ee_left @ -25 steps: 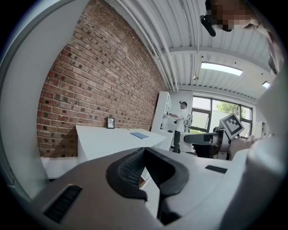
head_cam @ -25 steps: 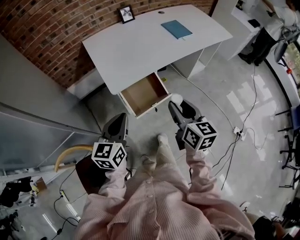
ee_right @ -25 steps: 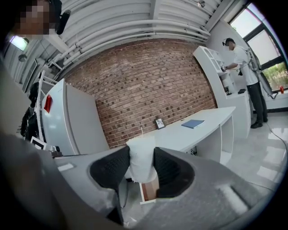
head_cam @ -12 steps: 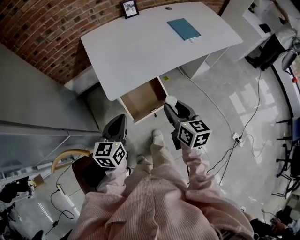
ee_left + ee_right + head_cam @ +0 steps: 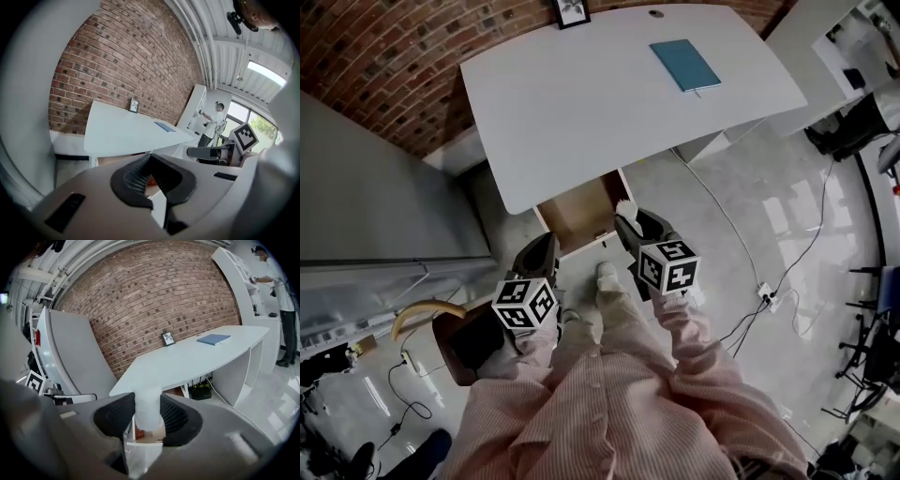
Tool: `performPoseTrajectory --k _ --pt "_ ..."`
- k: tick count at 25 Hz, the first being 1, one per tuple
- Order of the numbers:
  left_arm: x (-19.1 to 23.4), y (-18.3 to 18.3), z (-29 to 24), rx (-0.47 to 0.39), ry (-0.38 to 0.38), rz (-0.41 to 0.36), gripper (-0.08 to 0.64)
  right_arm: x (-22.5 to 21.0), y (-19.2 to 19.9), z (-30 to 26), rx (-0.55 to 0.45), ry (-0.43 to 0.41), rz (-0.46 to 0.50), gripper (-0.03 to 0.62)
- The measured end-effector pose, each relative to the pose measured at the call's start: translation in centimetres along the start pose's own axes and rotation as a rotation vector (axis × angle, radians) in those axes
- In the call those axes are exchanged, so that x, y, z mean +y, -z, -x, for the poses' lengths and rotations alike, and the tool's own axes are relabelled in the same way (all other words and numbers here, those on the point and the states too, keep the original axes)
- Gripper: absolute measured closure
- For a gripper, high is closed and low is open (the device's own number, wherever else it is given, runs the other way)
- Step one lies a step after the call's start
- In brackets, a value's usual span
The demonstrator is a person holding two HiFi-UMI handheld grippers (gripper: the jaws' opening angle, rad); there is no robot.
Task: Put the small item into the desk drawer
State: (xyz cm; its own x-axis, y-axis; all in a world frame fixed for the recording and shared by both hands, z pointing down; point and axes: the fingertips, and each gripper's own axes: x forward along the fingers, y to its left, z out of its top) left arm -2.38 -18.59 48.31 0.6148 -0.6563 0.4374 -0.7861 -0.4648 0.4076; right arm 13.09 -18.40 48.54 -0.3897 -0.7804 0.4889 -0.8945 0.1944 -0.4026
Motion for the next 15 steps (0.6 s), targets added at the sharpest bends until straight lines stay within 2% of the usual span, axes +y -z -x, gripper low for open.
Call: performPoseTrajectory --k 9,15 --pt "2.1 3.3 -2.8 0.049 -0.118 0.085 0.560 -3.1 3.5 -4.9 0.149 -0.036 0.009 0.423" --pt "3.4 5.5 -5.3 0.080 -0.141 0.136 0.560 -4.3 6.1 -8.4 0.232 -0.041 0.058 0.423"
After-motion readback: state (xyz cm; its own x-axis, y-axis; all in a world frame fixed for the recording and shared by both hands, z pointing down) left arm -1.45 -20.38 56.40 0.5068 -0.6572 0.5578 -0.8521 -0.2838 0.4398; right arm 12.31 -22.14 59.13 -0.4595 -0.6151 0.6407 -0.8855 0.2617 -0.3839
